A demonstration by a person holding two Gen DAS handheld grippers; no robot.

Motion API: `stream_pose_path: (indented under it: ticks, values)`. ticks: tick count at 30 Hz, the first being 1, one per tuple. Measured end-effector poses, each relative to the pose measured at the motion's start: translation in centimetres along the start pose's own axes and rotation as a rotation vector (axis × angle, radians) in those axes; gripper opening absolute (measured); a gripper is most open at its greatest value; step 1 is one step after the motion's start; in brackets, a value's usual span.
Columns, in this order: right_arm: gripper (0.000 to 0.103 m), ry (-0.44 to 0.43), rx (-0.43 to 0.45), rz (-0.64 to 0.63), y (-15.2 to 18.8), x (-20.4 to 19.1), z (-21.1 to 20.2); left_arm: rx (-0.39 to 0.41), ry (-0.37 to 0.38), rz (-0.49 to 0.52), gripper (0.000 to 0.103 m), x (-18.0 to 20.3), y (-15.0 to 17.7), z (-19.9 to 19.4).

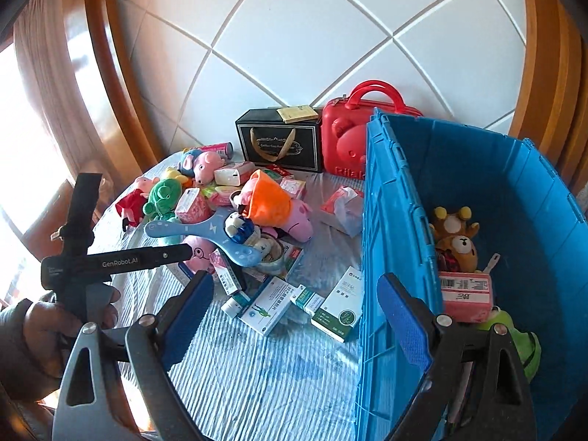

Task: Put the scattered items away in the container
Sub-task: 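Withdraw both open tools from the crate back toward the pile, then grasp the white ointment box with the left tool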

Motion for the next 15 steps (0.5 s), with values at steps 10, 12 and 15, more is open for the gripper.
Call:
stream_pose_path:
  ticks: [10, 12, 15]
  values:
    - [0.091, 0.016, -0.102, -0.012, 1.1, -2.9, 4.0, -0.006, -0.109, -0.254, 0.089, -11.6, 0.9, 3.1]
    - [0.091, 0.031, -0.124, -0.021, 1.7, -3.3, 5.1, -0.003, -0.128, -0.302, 0.089, -13.8, 1.2, 4.2]
    - [0.091, 0.039, -0.168, -0.019, 2.6, -3.7, 6.7, -0.022, -0.157, -0.367, 0.089, -16.6, 1.3, 6.2]
Point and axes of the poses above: each gripper's, at about its wrist camera, not at the fingertips, and z roughly the way its jaws point, x to its right, y to its underside, the point moved 1 cm from there along z, roughly the way its jaws point, and after that the axes turned 1 degree about -z, right-handed, at the moved point
